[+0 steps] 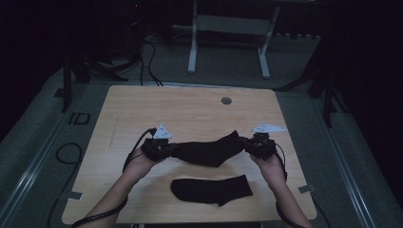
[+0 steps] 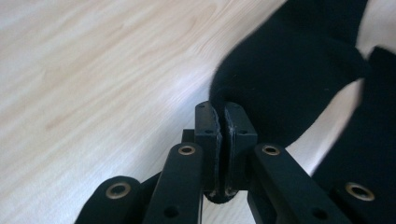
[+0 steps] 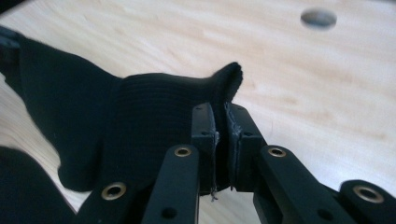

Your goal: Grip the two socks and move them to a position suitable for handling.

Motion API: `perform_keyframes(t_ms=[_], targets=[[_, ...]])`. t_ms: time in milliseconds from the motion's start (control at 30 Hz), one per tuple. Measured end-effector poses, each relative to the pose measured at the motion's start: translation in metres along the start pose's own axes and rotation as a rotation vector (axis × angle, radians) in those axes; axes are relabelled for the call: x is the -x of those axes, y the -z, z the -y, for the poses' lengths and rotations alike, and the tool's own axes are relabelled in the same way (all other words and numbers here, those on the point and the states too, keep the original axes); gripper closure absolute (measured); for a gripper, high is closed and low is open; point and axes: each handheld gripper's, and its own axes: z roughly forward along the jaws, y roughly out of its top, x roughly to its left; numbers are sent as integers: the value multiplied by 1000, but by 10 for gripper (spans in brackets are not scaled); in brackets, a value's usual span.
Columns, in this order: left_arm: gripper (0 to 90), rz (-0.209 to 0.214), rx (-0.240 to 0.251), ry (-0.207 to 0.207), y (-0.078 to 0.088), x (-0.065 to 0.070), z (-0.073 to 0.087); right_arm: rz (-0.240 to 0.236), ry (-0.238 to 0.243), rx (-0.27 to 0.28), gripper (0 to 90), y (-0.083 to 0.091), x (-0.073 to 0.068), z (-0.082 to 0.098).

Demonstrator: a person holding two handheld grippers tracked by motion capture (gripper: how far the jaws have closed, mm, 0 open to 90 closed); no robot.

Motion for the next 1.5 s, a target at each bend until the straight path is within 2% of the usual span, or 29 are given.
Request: perform_keyframes(t_ms=[100, 233, 300, 433, 500, 533, 567, 667, 733, 800, 867, 933, 1000, 1033, 1133, 1367, 1500], targets=[[857, 10, -24, 5, -15, -2, 10, 3, -34, -29, 824, -11, 6, 15], [855, 20, -33, 7, -30, -1, 18, 20, -47, -79, 820, -26, 11, 32], [852, 23, -35, 11, -34, -2, 20, 21, -51, -104, 816, -32, 15, 40], [841, 45, -50, 11, -40, -2, 20, 24, -67, -120, 811, -37, 20, 48], [757, 50, -67, 7, -40, -4, 19, 32, -66, -124, 794, -38, 21, 50], [659, 41, -60, 15, -39, -4, 19, 32, -69, -124, 743, -38, 22, 50], [604, 37, -51, 25, -37, -5, 19, 36, -74, -121, 667, -37, 24, 49], [581, 19, -15, 37, -29, -8, 19, 44, -96, -98, 599, -32, 28, 47], [609, 6, 0, 35, -24, -7, 19, 43, -90, -85, 626, -28, 28, 45], [688, 21, 11, 37, -22, -4, 19, 49, -56, -73, 712, -24, 25, 43], [793, 45, -2, 13, -23, 3, 18, 48, -35, -77, 825, -23, 21, 42], [849, 67, -22, 2, -28, 8, 19, 34, -14, -95, 875, -27, 16, 43], [863, 80, -43, -2, -34, 11, 20, 35, 4, -116, 875, -33, 12, 45], [889, 79, -51, 6, -38, 12, 22, 37, 7, -126, 875, -36, 11, 46], [890, 70, -70, 14, -46, 11, 25, 45, 6, -154, 875, -44, 10, 52], [892, 34, -83, 27, -51, 2, 25, 54, 0, -139, 876, -42, 7, 58], [892, 19, -74, 44, -50, -3, 26, 44, 8, -141, 875, -38, 0, 62]])
